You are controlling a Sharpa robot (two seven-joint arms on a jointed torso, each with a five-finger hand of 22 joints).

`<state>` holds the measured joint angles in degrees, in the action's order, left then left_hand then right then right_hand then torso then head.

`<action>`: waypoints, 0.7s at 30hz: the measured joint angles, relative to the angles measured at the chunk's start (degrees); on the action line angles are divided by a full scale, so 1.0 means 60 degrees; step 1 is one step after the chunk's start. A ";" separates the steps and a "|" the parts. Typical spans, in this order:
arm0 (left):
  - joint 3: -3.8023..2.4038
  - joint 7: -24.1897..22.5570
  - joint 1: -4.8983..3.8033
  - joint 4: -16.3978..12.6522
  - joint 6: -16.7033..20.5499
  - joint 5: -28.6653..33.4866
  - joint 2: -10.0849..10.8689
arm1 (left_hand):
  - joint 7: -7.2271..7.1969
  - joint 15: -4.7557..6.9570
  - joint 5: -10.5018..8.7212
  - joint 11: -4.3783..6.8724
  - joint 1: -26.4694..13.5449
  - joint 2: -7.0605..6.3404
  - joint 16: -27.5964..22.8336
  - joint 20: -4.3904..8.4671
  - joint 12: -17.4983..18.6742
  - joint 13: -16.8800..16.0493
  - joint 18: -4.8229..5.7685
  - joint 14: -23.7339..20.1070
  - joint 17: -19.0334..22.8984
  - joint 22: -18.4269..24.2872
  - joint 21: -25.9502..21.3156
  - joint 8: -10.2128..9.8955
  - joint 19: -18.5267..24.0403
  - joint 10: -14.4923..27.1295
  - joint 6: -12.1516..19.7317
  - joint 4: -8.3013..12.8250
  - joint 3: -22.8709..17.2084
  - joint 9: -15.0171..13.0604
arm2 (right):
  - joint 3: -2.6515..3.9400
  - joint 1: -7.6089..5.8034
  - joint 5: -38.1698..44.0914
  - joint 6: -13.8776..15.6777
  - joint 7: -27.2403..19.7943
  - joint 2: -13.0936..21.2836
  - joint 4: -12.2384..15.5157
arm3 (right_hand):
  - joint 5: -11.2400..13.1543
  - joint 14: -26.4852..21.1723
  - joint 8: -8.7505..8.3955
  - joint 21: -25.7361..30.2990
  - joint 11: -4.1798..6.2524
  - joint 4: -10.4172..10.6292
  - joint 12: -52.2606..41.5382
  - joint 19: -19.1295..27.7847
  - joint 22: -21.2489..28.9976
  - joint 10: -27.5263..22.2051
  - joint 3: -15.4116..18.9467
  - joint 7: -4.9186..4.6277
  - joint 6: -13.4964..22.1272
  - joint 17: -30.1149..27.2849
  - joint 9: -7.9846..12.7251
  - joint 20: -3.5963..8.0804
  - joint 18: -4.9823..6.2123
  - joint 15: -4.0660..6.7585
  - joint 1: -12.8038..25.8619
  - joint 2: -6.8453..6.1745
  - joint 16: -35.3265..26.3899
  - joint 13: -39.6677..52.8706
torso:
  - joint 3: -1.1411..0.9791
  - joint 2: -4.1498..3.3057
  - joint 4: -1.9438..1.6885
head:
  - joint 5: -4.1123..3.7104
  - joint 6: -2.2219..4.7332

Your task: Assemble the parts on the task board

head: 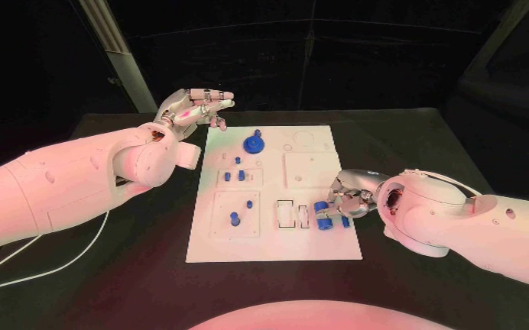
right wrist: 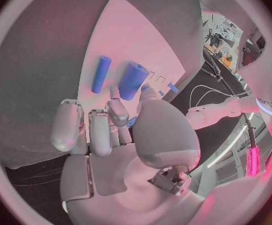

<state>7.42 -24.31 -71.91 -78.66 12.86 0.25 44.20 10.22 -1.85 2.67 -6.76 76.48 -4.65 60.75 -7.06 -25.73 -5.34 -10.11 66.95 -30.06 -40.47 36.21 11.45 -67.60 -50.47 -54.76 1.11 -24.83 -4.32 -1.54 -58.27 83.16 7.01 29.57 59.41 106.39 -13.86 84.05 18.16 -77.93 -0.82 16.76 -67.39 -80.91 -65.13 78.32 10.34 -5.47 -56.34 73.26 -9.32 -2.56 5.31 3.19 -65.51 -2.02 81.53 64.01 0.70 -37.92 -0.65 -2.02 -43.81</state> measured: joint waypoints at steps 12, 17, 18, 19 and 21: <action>0.0001 0.0012 0.0000 -0.0022 -0.0023 0.0000 0.0032 | 0.0000 0.0000 0.0000 -0.0035 0.0039 0.0039 0.0000 0.0000 -0.0040 0.0000 0.0000 0.0000 0.0020 -0.0001 0.0000 0.0040 0.0000 0.0035 0.0000 -0.0026 0.0026 0.0000 | 0.0089 0.0147 0.0389 -0.0062 0.0190 -0.0355 -0.0157 | -0.0197 0.0000 0.0303 -0.0096 0.0018 -0.0313 -0.0315 -0.0034 -0.0181 0.0021 0.0081 -0.0006 0.0099 0.0277 -0.0211 -0.0034 0.0001 -0.0001 -0.1040 0.0023 0.0192 0.0513 | 0.0004 0.0000 -0.0013 | 0.0027 -0.0022; 0.0001 0.0015 0.0000 -0.0033 -0.0039 0.0000 0.0042 | 0.0000 0.0000 0.0000 -0.0035 0.0039 0.0039 0.0000 0.0000 -0.0040 -0.0001 0.0000 0.0000 0.0020 -0.0001 0.0000 0.0040 0.0000 0.0034 0.0000 -0.0026 0.0026 0.0000 | 0.0106 0.0187 0.0617 -0.0043 0.0235 -0.0460 -0.0143 | -0.0658 0.0000 0.0347 -0.0169 0.0000 -0.0660 -0.0513 -0.0068 -0.0330 0.0138 0.0029 -0.0042 0.0192 0.0285 -0.0218 0.0000 0.0001 -0.0001 -0.1563 0.0015 0.0272 0.0762 | 0.0005 0.0005 -0.0013 | 0.0038 -0.0026; 0.0001 0.0016 0.0000 -0.0033 -0.0040 0.0000 0.0044 | -0.0001 0.0000 0.0000 -0.0035 0.0039 0.0039 0.0000 0.0000 -0.0040 -0.0001 0.0000 0.0000 0.0020 -0.0001 0.0000 0.0040 0.0000 0.0035 0.0000 -0.0026 0.0026 0.0000 | 0.0108 0.0195 0.0669 -0.0027 0.0246 -0.0467 -0.0132 | -0.0773 0.0000 0.0350 -0.0177 0.0018 -0.0720 -0.0527 -0.0068 -0.0350 0.0155 0.0017 -0.0043 0.0193 0.0285 -0.0218 0.0000 0.0001 -0.0001 -0.1665 0.0026 0.0279 0.0803 | 0.0005 0.0005 -0.0013 | 0.0038 -0.0027; 0.0001 0.0017 0.0000 -0.0034 -0.0042 0.0000 0.0045 | -0.0001 0.0000 0.0000 -0.0035 0.0039 0.0039 0.0000 0.0000 -0.0040 -0.0001 0.0000 0.0000 0.0020 -0.0001 0.0000 0.0039 0.0000 0.0034 0.0000 -0.0026 0.0026 0.0000 | 0.0110 0.0197 0.0704 -0.0012 0.0257 -0.0471 -0.0125 | -0.0906 0.0000 0.0355 -0.0177 0.0022 -0.0745 -0.0528 -0.0068 -0.0366 0.0160 -0.0008 -0.0042 0.0193 0.0285 -0.0218 0.0000 0.0001 -0.0001 -0.1758 0.0035 0.0279 0.0831 | 0.0006 0.0006 -0.0013 | 0.0038 -0.0028; 0.0001 0.0018 0.0000 -0.0038 -0.0045 0.0000 0.0047 | 0.0000 0.0000 0.0000 -0.0035 0.0039 0.0039 0.0000 0.0000 -0.0040 -0.0001 0.0000 0.0000 0.0020 -0.0001 0.0000 0.0039 0.0000 0.0035 0.0000 -0.0026 0.0026 0.0000 | 0.0110 0.0208 0.0770 0.0033 0.0279 -0.0472 -0.0105 | -0.1319 0.0000 0.0414 -0.0177 0.0033 -0.0745 -0.0537 -0.0068 -0.0393 0.0169 -0.0007 0.0034 0.0156 0.0284 -0.0215 0.0000 0.0001 -0.0002 -0.1852 0.0112 0.0279 0.0873 | 0.0007 0.0006 -0.0013 | 0.0039 -0.0029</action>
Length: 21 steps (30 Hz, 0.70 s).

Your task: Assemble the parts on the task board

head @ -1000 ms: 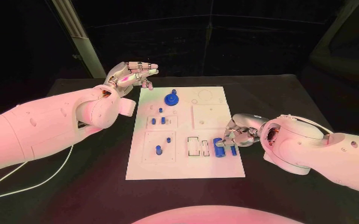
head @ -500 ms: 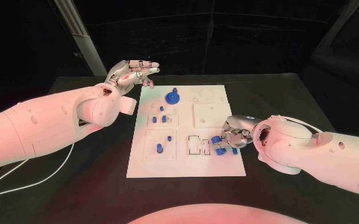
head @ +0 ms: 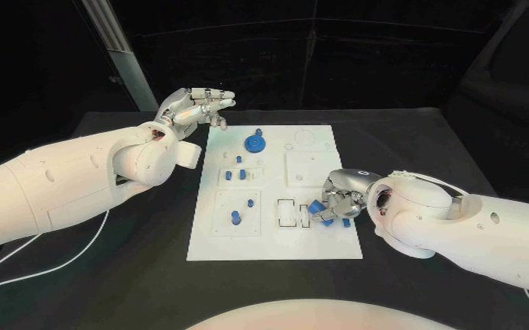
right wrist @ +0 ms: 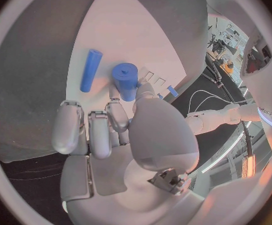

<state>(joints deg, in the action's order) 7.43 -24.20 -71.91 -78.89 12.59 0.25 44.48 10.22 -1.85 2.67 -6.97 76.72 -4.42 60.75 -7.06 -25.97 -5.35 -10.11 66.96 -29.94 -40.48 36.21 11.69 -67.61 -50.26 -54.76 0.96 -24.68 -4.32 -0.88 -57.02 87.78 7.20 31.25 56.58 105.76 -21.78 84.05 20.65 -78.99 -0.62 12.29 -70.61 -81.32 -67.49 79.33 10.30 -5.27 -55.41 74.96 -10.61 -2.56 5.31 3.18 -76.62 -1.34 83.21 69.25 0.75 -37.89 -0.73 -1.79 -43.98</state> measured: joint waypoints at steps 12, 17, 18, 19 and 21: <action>0.0000 0.0008 0.0000 -0.0001 -0.0011 0.0000 0.0005 | 0.0000 0.0000 0.0000 0.0035 0.0000 0.0000 0.0000 0.0000 0.0000 0.0000 0.0000 0.0000 0.0008 0.0010 0.0000 -0.0001 0.0000 0.0035 0.0000 0.0000 0.0000 0.0000 | -0.0118 0.0143 -0.0409 0.1085 -0.0046 0.0321 0.0365 | -0.1596 0.0014 0.0078 -0.0102 0.0072 0.0426 -0.0088 -0.0068 -0.0130 0.0072 0.0071 0.0068 -0.0233 -0.0002 -0.0084 0.0069 0.0001 0.0092 0.0133 0.0385 0.0100 0.0212 | 0.0000 0.0006 0.0009 | -0.0035 0.0044; 0.0000 0.0011 0.0000 0.0001 -0.0015 0.0000 -0.0003 | 0.0000 0.0000 0.0000 0.0035 0.0000 0.0000 0.0000 0.0000 0.0000 0.0007 0.0000 0.0000 0.0007 0.0010 0.0000 -0.0001 0.0000 0.0035 0.0000 0.0000 0.0000 0.0000 | -0.0105 0.0138 -0.0957 0.1702 -0.0231 0.0327 0.0535 | -0.1647 0.0030 0.0147 -0.0107 0.0139 0.0638 -0.0083 -0.0068 -0.0154 0.0138 0.0208 0.0100 -0.0353 -0.0002 -0.0218 0.0069 -0.0007 0.0109 0.0429 0.0365 0.0110 0.0225 | 0.0007 0.0009 -0.0001 | -0.0057 0.0057; 0.0000 0.0011 0.0000 0.0001 -0.0015 0.0000 -0.0003 | 0.0000 0.0000 0.0000 0.0035 0.0000 0.0000 0.0000 0.0000 0.0000 0.0008 0.0000 0.0000 0.0007 0.0010 0.0000 -0.0001 0.0000 0.0035 0.0000 0.0000 0.0000 0.0000 | -0.0105 0.0137 -0.1048 0.1788 -0.0263 0.0314 0.0552 | -0.1647 0.0030 0.0148 -0.0107 0.0156 0.0638 -0.0083 -0.0068 -0.0154 0.0156 0.0209 0.0112 -0.0365 -0.0002 -0.0259 0.0069 -0.0089 0.0109 0.0470 0.0359 0.0110 0.0222 | 0.0007 0.0009 -0.0002 | -0.0057 0.0057; 0.0000 0.0012 0.0000 0.0001 -0.0015 0.0000 -0.0003 | 0.0000 0.0000 0.0000 0.0035 0.0000 0.0000 0.0000 0.0000 0.0000 0.0007 0.0000 0.0000 0.0007 0.0010 0.0000 -0.0001 0.0000 0.0035 0.0000 0.0000 0.0000 0.0000 | -0.0105 0.0136 -0.1126 0.1856 -0.0291 0.0297 0.0562 | -0.1648 0.0031 0.0148 -0.0108 0.0172 0.0639 -0.0083 -0.0068 -0.0155 0.0172 0.0209 0.0125 -0.0379 -0.0002 -0.0295 0.0069 -0.0153 0.0109 0.0495 0.0343 0.0110 0.0222 | 0.0007 0.0008 -0.0005 | -0.0047 0.0057; 0.0000 0.0013 0.0000 0.0000 -0.0016 0.0000 -0.0003 | 0.0000 0.0000 0.0000 0.0035 0.0000 0.0000 0.0000 0.0000 0.0000 0.0007 0.0000 0.0000 0.0007 0.0010 0.0000 -0.0002 0.0000 0.0035 0.0000 0.0000 0.0000 0.0000 | -0.0106 0.0136 -0.1283 0.1972 -0.0346 0.0246 0.0571 | -0.1649 0.0013 0.0148 -0.0109 0.0187 0.0667 -0.0083 -0.0087 -0.0163 0.0187 0.0238 0.0144 -0.0398 -0.0002 -0.0306 0.0088 -0.0153 0.0126 0.0510 0.0327 0.0110 0.0222 | 0.0007 0.0006 -0.0006 | -0.0015 0.0052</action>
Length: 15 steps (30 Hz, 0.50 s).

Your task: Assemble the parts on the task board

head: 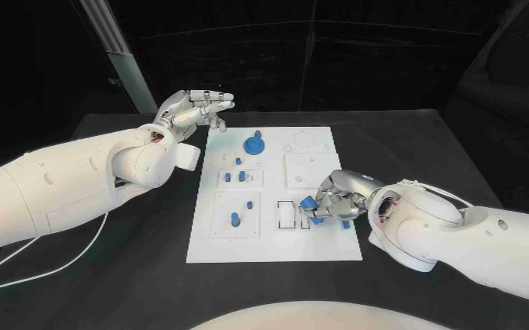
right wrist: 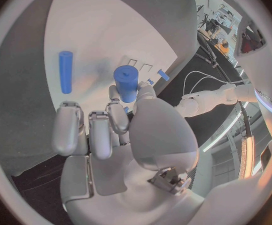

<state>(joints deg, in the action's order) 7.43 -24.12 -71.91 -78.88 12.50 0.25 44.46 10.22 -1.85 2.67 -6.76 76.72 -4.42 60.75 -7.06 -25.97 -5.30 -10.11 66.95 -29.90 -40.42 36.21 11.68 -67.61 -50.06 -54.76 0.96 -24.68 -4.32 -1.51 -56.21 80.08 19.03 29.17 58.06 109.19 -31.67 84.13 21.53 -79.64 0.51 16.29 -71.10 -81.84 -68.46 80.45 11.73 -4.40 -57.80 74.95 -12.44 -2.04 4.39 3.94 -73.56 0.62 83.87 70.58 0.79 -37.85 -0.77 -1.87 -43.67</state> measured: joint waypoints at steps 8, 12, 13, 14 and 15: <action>0.0001 0.0004 0.0000 -0.0001 -0.0004 0.0000 -0.0018 | 0.0000 0.0000 0.0000 0.0000 0.0000 0.0000 0.0000 0.0000 0.0000 0.0000 0.0000 0.0000 0.0000 -0.0001 0.0000 0.0000 0.0000 0.0000 0.0000 0.0027 0.0027 0.0000 | -0.0002 0.0000 -0.0397 0.0082 -0.0090 -0.0434 -0.0148 | 0.0032 -0.0014 -0.0001 0.0000 0.0022 0.0038 -0.0001 -0.0016 -0.0023 0.0022 0.0038 -0.0041 -0.0104 -0.0001 -0.0080 0.0017 0.0002 0.0012 0.0223 0.0190 0.0000 0.0026 | 0.0005 -0.0005 -0.0005 | 0.0039 -0.0011; 0.0001 0.0006 0.0000 -0.0001 -0.0006 0.0000 -0.0023 | 0.0000 0.0000 0.0000 0.0000 0.0000 0.0000 0.0000 0.0000 0.0000 -0.0001 0.0000 0.0000 -0.0001 -0.0001 0.0000 -0.0001 0.0000 0.0000 0.0000 0.0027 0.0027 0.0000 | -0.0002 -0.0001 -0.0531 -0.0001 -0.0092 -0.0670 -0.0245 | 0.0145 -0.0028 0.0086 0.0000 0.0057 0.0068 -0.0001 -0.0035 -0.0023 0.0057 0.0069 0.0015 -0.0193 -0.0001 -0.0147 0.0036 0.0002 0.0066 0.0367 0.0238 0.0000 0.0043 | 0.0005 -0.0011 -0.0018 | 0.0040 -0.0016; 0.0001 0.0006 0.0000 -0.0001 -0.0006 0.0000 -0.0024 | 0.0000 0.0000 0.0000 0.0000 0.0000 0.0000 0.0000 0.0000 0.0000 -0.0001 0.0001 0.0000 -0.0001 -0.0001 0.0000 -0.0001 0.0000 0.0000 0.0000 0.0027 0.0027 0.0000 | -0.0002 -0.0001 -0.0558 -0.0032 -0.0088 -0.0722 -0.0274 | 0.0176 -0.0013 0.0098 0.0000 0.0076 0.0069 0.0000 -0.0050 -0.0023 0.0077 0.0069 0.0009 -0.0227 -0.0001 -0.0156 0.0051 0.0002 0.0081 0.0427 0.0265 0.0000 0.0053 | 0.0005 -0.0012 -0.0021 | 0.0040 -0.0016; 0.0001 0.0007 0.0000 -0.0001 -0.0006 0.0000 -0.0025 | 0.0000 0.0000 0.0000 0.0000 0.0000 0.0000 0.0000 0.0000 0.0000 -0.0001 0.0000 0.0000 -0.0001 -0.0001 0.0000 -0.0001 0.0000 -0.0001 0.0000 0.0027 0.0027 0.0000 | -0.0002 -0.0001 -0.0582 -0.0076 -0.0076 -0.0786 -0.0309 | 0.0195 -0.0013 0.0099 0.0000 0.0086 0.0075 0.0000 -0.0050 -0.0023 0.0087 0.0084 0.0010 -0.0228 -0.0001 -0.0190 0.0051 0.0003 0.0081 0.0481 0.0300 0.0000 0.0061 | 0.0005 -0.0012 -0.0021 | 0.0044 -0.0017; 0.0001 0.0007 0.0000 -0.0001 -0.0007 0.0000 -0.0026 | 0.0000 0.0000 0.0000 0.0000 0.0000 0.0000 0.0000 0.0000 0.0000 -0.0001 0.0000 0.0000 -0.0001 -0.0001 0.0000 -0.0001 0.0000 0.0000 0.0000 0.0027 0.0027 0.0000 | -0.0002 -0.0001 -0.0589 -0.0088 -0.0072 -0.0802 -0.0318 | 0.0207 -0.0012 0.0099 0.0000 0.0086 0.0081 -0.0001 -0.0050 -0.0022 0.0087 0.0103 0.0010 -0.0229 -0.0001 -0.0206 0.0051 0.0003 0.0081 0.0489 0.0308 0.0000 0.0065 | 0.0005 -0.0012 -0.0022 | 0.0045 -0.0018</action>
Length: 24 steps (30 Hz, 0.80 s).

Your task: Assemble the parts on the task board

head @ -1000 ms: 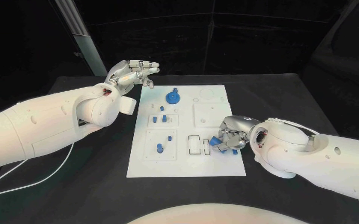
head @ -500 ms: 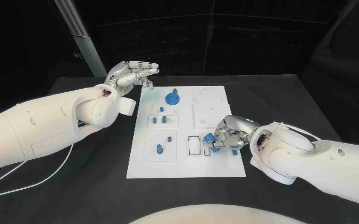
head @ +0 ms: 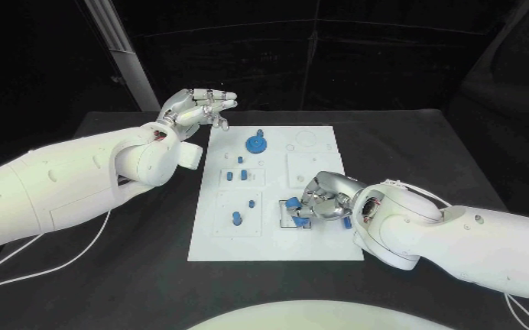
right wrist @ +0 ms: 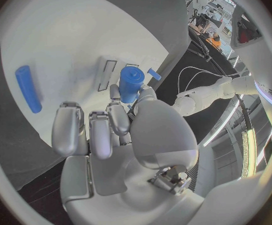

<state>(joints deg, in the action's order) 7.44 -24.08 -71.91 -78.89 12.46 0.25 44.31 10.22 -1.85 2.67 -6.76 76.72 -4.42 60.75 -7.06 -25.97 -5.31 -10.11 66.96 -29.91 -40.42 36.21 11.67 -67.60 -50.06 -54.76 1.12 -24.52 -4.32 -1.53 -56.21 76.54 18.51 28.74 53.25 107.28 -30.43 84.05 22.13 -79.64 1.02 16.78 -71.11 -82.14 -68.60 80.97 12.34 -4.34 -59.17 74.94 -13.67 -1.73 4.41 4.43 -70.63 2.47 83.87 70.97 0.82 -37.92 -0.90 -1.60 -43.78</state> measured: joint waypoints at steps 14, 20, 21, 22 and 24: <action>0.0000 0.0006 0.0000 0.0000 -0.0004 0.0000 -0.0025 | 0.0000 0.0000 0.0000 0.0000 0.0000 0.0000 0.0000 0.0000 0.0000 -0.0001 0.0000 0.0000 -0.0001 -0.0001 0.0000 -0.0001 0.0000 0.0000 0.0000 0.0000 0.0000 0.0000 | 0.0000 0.0000 0.0045 -0.0206 0.0413 -0.0315 -0.0256 | 0.2924 -0.0034 0.0106 0.0000 0.0032 -0.0044 0.0300 -0.0033 -0.0008 0.0031 0.0764 0.0249 -0.0248 -0.0001 -0.0219 0.0034 0.0001 0.0104 0.1366 0.0193 -0.0007 -0.0179 | -0.0001 -0.0002 0.0025 | 0.0049 -0.0054; 0.0000 0.0010 0.0000 0.0002 -0.0005 0.0000 -0.0027 | 0.0000 0.0000 0.0000 0.0000 0.0000 0.0000 0.0000 0.0000 0.0000 -0.0001 0.0000 0.0000 -0.0001 0.0000 0.0000 -0.0002 0.0000 0.0000 0.0000 0.0000 0.0000 0.0000 | 0.0002 -0.0002 0.0281 -0.0199 0.0571 -0.0352 -0.0268 | 0.4434 -0.0035 0.0074 0.0000 -0.0035 0.0017 0.0743 0.0002 0.0064 -0.0142 0.0645 0.0167 -0.0165 -0.0002 -0.0342 0.0068 0.0000 0.0103 0.2393 -0.0379 -0.0118 -0.0495 | -0.0005 0.0005 0.0025 | 0.0056 -0.0042; 0.0000 0.0010 -0.0001 0.0002 -0.0005 0.0000 -0.0027 | 0.0000 0.0000 0.0000 -0.0001 0.0000 0.0000 0.0000 0.0000 0.0000 -0.0001 0.0000 0.0000 -0.0001 -0.0001 0.0000 -0.0004 0.0000 0.0000 0.0000 0.0000 0.0000 0.0000 | 0.0002 -0.0002 0.0320 -0.0199 0.0586 -0.0354 -0.0267 | 0.4457 -0.0035 0.0074 0.0000 -0.0035 0.0027 0.0760 0.0002 0.0064 -0.0142 0.0583 0.0167 -0.0165 -0.0002 -0.0351 0.0068 0.0000 0.0103 0.2443 -0.0428 -0.0133 -0.0514 | -0.0007 0.0005 0.0025 | 0.0056 -0.0041; 0.0000 0.0011 -0.0001 0.0003 -0.0005 0.0000 -0.0027 | 0.0000 0.0000 0.0000 0.0000 0.0000 0.0000 0.0000 0.0000 0.0000 -0.0001 0.0000 0.0000 -0.0001 -0.0001 0.0000 -0.0005 0.0000 0.0000 0.0000 0.0000 0.0000 0.0000 | 0.0003 -0.0002 0.0365 -0.0199 0.0603 -0.0354 -0.0263 | 0.4457 -0.0035 0.0074 0.0000 -0.0015 0.0023 0.0811 0.0002 0.0064 -0.0162 0.0442 0.0167 -0.0165 -0.0002 -0.0374 0.0068 0.0001 0.0103 0.2539 -0.0524 -0.0133 -0.0542 | -0.0008 0.0005 0.0026 | 0.0057 -0.0041; 0.0000 0.0011 -0.0001 0.0004 -0.0005 0.0000 -0.0028 | 0.0000 0.0000 0.0000 0.0000 0.0000 0.0000 0.0000 0.0000 0.0000 -0.0001 0.0000 0.0000 -0.0002 -0.0001 0.0000 -0.0005 0.0000 -0.0001 0.0000 0.0000 0.0000 0.0000 | 0.0003 -0.0002 0.0428 -0.0202 0.0625 -0.0354 -0.0251 | 0.4457 -0.0035 0.0074 0.0000 0.0000 0.0020 0.0843 0.0002 0.0074 -0.0177 0.0284 0.0167 -0.0165 -0.0002 -0.0405 0.0068 0.0000 0.0103 0.2601 -0.0587 -0.0133 -0.0554 | -0.0009 0.0006 0.0027 | 0.0057 -0.0041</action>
<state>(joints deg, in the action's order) 7.43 -24.01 -71.92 -78.86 12.43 0.25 44.14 10.22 -1.85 2.67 -6.76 76.72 -4.42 60.75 -7.06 -25.97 -5.32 -10.11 66.96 -29.92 -40.43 36.21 11.64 -67.60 -50.06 -54.76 1.12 -24.52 -4.32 -1.51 -56.23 79.11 17.29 32.49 51.12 105.78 -3.68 83.84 22.57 -79.64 1.02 16.90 -66.05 -82.13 -68.15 79.92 14.05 -3.34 -60.16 74.93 -16.11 -1.33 4.41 5.04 -55.02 -1.05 83.07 67.65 0.77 -37.88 -0.74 -1.26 -44.03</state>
